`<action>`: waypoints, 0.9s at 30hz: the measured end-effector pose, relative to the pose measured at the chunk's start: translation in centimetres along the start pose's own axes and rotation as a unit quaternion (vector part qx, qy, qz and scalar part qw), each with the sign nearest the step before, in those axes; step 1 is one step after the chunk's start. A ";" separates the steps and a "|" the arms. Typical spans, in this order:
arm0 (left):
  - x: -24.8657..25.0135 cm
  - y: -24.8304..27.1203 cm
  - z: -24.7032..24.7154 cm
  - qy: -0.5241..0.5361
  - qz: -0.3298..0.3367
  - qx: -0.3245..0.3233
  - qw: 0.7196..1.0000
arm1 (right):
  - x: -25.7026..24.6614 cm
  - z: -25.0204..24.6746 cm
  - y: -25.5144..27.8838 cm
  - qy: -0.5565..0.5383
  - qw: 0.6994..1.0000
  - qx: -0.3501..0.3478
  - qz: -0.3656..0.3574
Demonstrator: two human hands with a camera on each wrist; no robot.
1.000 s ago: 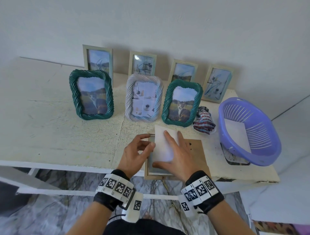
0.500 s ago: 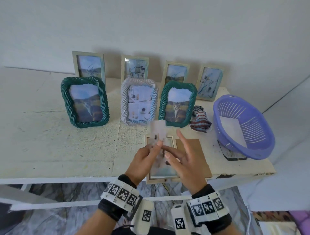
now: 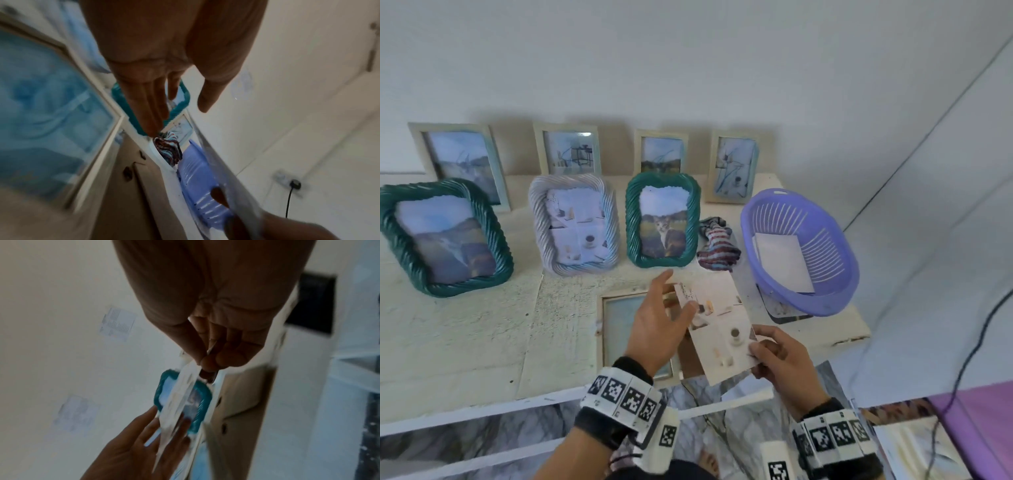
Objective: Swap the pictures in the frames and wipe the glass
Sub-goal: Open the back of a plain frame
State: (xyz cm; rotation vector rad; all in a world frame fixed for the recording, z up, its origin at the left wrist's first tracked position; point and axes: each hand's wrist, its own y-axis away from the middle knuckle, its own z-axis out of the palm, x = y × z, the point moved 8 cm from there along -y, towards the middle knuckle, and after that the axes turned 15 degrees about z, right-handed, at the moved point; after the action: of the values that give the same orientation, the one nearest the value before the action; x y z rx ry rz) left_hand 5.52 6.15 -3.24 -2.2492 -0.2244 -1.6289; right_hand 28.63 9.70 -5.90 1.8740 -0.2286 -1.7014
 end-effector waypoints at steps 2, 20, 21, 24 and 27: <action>2.0 -1.9 1.5 -0.076 0.071 -0.006 0.995 | 1.0 -3.0 -0.1 -0.013 1.000 0.003 0.022; 6.7 -9.4 12.6 -0.262 0.263 -0.197 0.907 | 1.3 -14.6 -2.6 -0.019 0.997 0.060 0.054; 6.7 -9.6 12.6 -0.253 0.261 -0.196 0.911 | 0.6 -15.0 -3.1 -0.008 0.996 0.074 0.047; 6.7 -9.9 12.6 -0.250 0.263 -0.191 0.912 | -1.3 -15.6 -4.9 0.057 0.991 0.120 0.025; 6.5 -9.6 12.7 -0.249 0.258 -0.195 0.913 | -3.3 -15.3 -6.8 0.160 0.974 0.157 0.018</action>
State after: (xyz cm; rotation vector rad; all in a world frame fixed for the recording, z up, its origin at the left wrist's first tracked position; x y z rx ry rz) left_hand 15.68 19.28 1.21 -2.6759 0.5806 -0.8602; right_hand 40.91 21.52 -6.53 2.3265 -0.4192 -1.3722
